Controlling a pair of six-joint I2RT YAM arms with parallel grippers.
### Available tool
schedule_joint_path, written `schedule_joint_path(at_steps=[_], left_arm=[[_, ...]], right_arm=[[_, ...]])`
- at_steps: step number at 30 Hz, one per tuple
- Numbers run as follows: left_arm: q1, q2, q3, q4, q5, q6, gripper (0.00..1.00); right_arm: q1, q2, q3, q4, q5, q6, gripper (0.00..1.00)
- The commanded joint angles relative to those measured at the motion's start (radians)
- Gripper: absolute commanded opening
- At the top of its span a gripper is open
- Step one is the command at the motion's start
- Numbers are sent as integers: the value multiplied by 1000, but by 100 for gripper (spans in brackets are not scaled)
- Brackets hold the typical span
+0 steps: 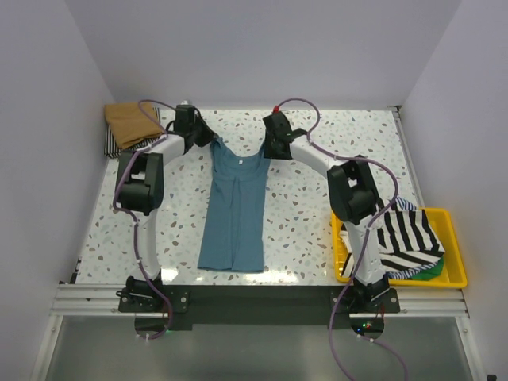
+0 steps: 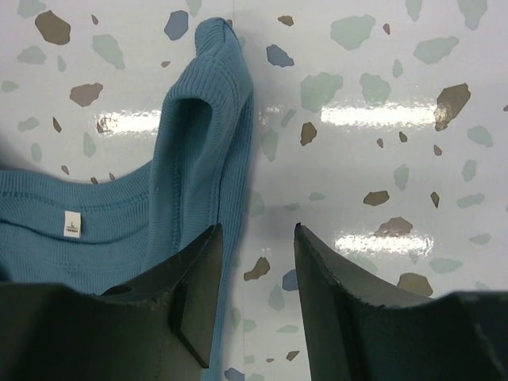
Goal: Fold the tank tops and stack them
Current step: Fold the tank top
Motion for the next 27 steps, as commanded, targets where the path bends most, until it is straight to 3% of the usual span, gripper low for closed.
schedule_joint_path(at_steps=[1,14,18,27], left_arm=[[-20,6,41,51,21,-20,0],[-20,10,64,49,39,-5,0],[-17,-14,50,42,32,3,0],[41,-151,-79,46,-46,31,0]], right_arm=[[-11,14,45,36,-5,13,45],[-17,81,130,57,-8,19,45],[-17,89,128,88,-13,45,34],[-17,127,179,134,-24,61,28]])
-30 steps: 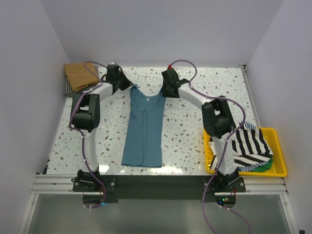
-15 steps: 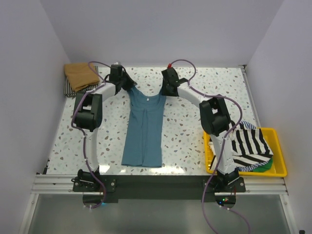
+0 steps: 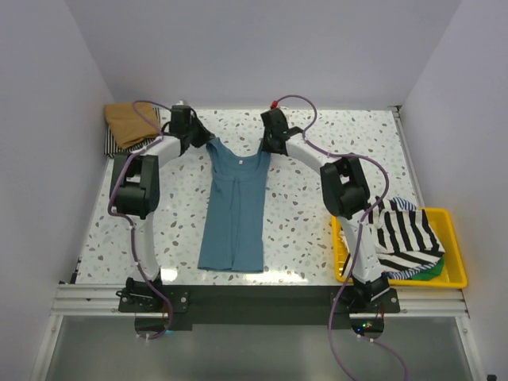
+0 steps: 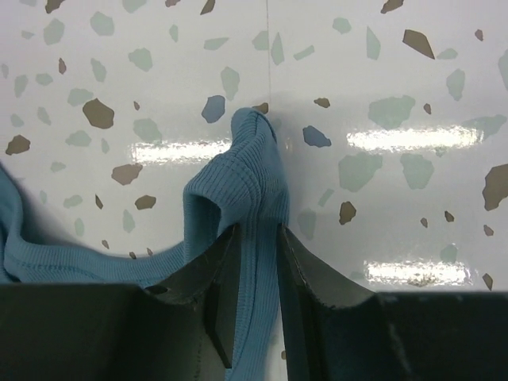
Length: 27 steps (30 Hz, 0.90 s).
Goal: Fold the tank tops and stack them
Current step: Fold the tank top
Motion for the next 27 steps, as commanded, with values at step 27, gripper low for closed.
schedule_joint_path(at_steps=[27], left_arm=[[88,30,-85,107,-1,23,0]], right_arm=[[4,-18,94,72,-65,4,41]])
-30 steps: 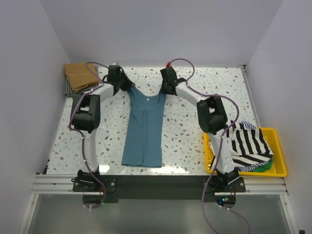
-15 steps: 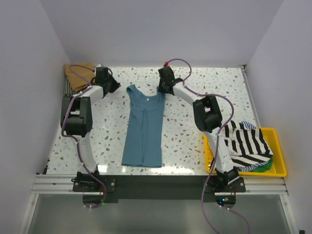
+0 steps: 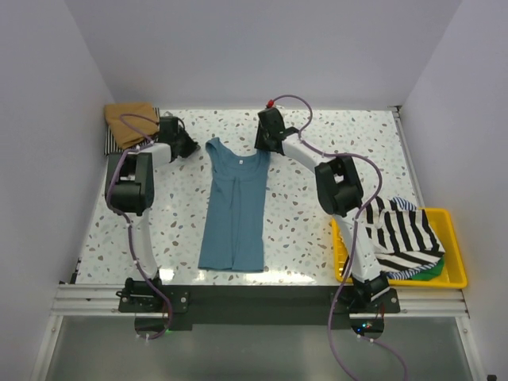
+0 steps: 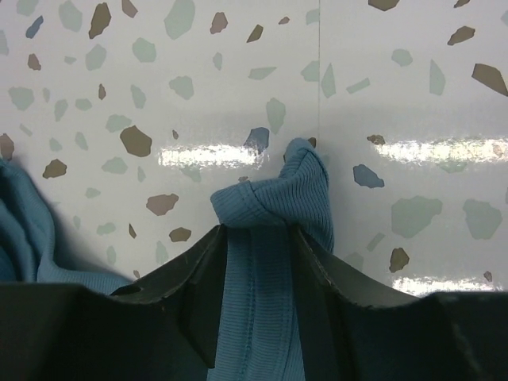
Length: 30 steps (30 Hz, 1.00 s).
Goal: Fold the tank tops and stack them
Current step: Fold the tank top
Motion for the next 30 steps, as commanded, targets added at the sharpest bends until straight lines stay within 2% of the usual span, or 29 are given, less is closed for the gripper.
schedule_joint_path(at_steps=[1,8,18,30], left_arm=[[-14,13,20,70,51,7,0],[-26,16,29,125,107,-8,0],[-43,26,52,159,164,-20,0],[-49,32,46,178,181,-29,0]], right_arm=[[7,-122,-10,35,-20,-15,42],[55,-148,2,109,-92,-71,48],[162,51,232,130,-104,-174,50],[182,148,314,143,-52,-191,50]])
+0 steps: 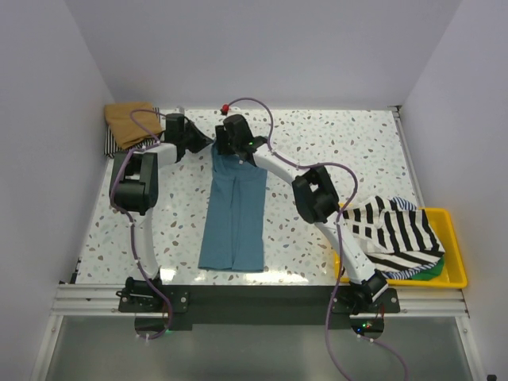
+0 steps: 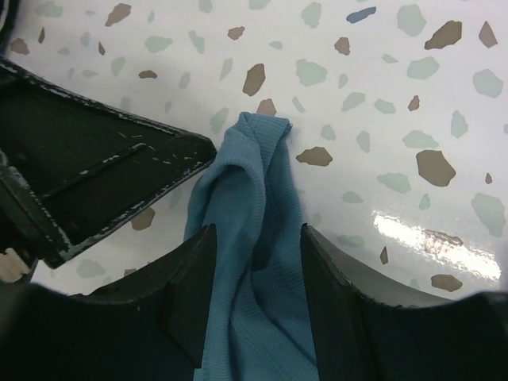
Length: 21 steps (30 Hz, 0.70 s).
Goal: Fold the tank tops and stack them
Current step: Fold the tank top
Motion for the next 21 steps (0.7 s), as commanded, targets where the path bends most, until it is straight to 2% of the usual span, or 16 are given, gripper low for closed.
schedule_joint_path(at_steps=[1,9,13,17,21], left_arm=[[-5,11,28,56,24,-16,0],[-9,2,25,61,30,-16,0],[-9,2,25,62,32,-16,0],[-11,7,29,62,35,-18,0],[-13,5,31,62,37,-16,0]], right_arm=[[-3,-9,61,37,47,-13,50],[-4,5,73,76,75,10,49],[-3,40,118,59,89,7,42],[-4,48,115,74,86,7,40],[-4,63,124,79,89,16,42]])
